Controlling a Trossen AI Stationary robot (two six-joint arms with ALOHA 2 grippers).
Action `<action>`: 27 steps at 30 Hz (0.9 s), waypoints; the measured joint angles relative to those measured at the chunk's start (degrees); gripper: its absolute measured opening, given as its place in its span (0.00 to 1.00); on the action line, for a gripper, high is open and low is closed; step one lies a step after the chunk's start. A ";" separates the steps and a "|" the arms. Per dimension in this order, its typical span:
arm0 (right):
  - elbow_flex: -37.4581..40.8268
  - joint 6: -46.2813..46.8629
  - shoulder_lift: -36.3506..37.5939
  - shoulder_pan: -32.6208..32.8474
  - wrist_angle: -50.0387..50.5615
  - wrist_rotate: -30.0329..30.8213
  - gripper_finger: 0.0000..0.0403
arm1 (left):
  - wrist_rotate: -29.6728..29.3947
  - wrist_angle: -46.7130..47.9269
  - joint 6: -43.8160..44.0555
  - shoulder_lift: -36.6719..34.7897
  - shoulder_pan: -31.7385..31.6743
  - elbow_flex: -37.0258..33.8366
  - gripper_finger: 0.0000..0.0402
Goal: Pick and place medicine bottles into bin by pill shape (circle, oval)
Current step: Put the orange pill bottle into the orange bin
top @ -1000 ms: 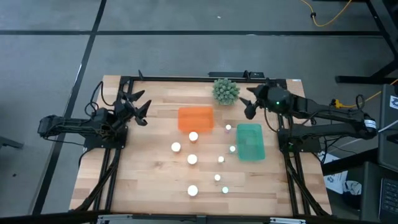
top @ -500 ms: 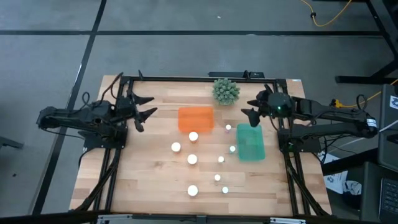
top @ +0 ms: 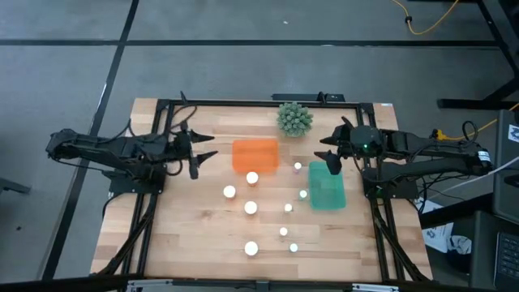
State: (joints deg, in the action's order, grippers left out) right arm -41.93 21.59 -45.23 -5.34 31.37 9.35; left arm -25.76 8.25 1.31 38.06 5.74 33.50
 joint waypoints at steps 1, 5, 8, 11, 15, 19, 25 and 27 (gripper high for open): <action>0.00 -0.64 0.00 0.00 0.87 -1.03 0.70 | 0.00 0.04 0.61 0.64 0.00 0.00 0.55; 0.00 -0.89 0.00 0.00 5.06 -1.88 0.70 | -0.04 -0.72 6.56 2.75 -0.02 0.00 0.55; 0.00 -2.69 0.00 -0.02 7.71 -1.90 0.70 | -0.06 -2.63 7.58 4.14 -0.02 0.00 0.55; 0.00 -3.96 0.00 -0.02 9.63 -1.91 0.70 | -0.07 -4.84 7.64 4.78 -0.02 0.00 0.55; 0.00 -4.19 -0.02 -0.02 10.79 -1.88 0.70 | -0.90 -10.43 6.35 5.59 -0.86 0.04 0.55; 0.00 -7.50 -0.02 -0.07 8.46 -1.88 0.70 | -1.16 -16.24 3.74 7.04 -2.93 0.09 0.55; 0.01 -8.45 -0.02 -0.07 4.70 -1.91 0.70 | -1.16 -16.27 3.58 9.89 -4.13 0.09 0.55; 0.02 -8.19 -0.02 -0.07 4.20 -2.21 0.70 | -1.14 -16.50 3.97 11.27 -4.13 0.09 0.55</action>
State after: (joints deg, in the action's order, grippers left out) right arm -41.91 13.39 -45.25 -5.41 35.57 7.14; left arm -26.90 -8.25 5.28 49.33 1.61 33.58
